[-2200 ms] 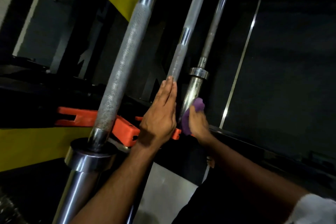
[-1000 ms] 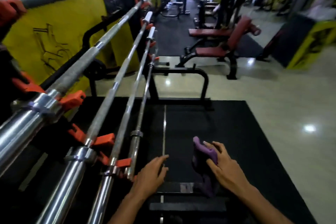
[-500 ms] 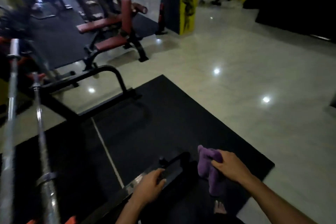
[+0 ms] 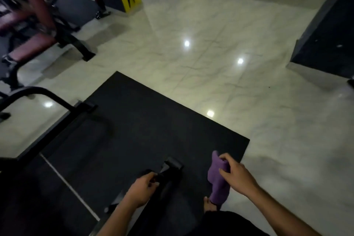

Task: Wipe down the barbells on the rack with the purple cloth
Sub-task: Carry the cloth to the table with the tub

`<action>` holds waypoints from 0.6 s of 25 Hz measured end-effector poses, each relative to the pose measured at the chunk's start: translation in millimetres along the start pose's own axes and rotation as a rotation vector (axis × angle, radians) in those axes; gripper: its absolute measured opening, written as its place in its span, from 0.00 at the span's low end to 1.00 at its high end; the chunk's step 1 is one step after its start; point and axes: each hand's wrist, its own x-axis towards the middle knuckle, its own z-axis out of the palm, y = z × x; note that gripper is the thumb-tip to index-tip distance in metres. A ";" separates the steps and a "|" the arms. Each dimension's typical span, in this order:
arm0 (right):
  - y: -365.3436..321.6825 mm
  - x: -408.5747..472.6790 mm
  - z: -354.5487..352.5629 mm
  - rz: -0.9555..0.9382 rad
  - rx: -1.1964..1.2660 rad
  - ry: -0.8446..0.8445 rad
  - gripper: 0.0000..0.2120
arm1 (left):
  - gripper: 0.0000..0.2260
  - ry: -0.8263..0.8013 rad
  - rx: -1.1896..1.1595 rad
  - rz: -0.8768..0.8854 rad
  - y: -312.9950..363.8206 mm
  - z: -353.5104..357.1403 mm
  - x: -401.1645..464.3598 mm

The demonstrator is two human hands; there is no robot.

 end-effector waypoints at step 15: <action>-143.5 310.9 -142.8 0.030 -0.046 0.061 0.11 | 0.14 0.051 -0.346 -0.037 58.4 -196.7 304.6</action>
